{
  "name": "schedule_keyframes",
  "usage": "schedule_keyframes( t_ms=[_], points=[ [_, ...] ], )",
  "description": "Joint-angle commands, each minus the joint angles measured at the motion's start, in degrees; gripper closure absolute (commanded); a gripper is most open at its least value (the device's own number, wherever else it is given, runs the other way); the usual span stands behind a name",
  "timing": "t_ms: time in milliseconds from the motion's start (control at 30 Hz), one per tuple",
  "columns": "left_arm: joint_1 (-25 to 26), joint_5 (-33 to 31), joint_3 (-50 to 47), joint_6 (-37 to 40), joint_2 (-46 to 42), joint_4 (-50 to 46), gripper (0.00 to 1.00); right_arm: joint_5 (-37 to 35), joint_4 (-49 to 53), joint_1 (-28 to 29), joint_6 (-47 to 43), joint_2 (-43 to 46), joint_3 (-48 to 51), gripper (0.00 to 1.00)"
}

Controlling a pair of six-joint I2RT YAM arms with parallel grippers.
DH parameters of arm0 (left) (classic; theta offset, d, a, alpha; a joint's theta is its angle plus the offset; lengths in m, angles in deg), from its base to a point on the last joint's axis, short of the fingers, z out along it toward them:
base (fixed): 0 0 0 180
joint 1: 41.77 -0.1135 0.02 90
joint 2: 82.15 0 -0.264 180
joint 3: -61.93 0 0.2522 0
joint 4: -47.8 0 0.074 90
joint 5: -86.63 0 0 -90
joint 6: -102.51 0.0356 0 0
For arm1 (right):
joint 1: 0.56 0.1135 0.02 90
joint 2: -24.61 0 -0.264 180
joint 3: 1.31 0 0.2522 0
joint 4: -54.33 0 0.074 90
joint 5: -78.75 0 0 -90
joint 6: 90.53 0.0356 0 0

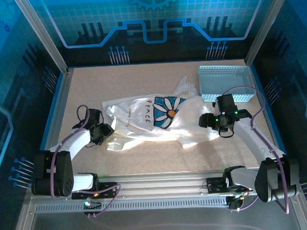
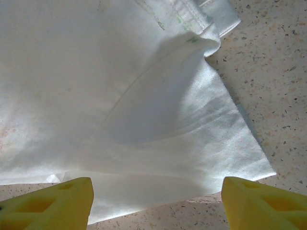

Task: Fold the inside-out t-shirt

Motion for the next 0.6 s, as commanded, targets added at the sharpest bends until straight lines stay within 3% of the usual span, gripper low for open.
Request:
schedule_keyframes(
  t_ms=[0,300,567],
  points=[
    [-0.4,2.1,-0.2,1.5,0.5,1.1,0.54,1.0,-0.6,-0.2,0.7,0.8,0.3,0.28],
    [-0.3,3.6,0.2,1.5,-0.7,0.1,0.75,-1.5,0.2,-1.0,1.8,0.4,1.0,0.27],
    [-0.3,3.9,-0.1,1.7,-0.5,-0.6,0.83,-2.4,0.0,-1.4,2.3,-0.2,1.5,0.25]
  ],
)
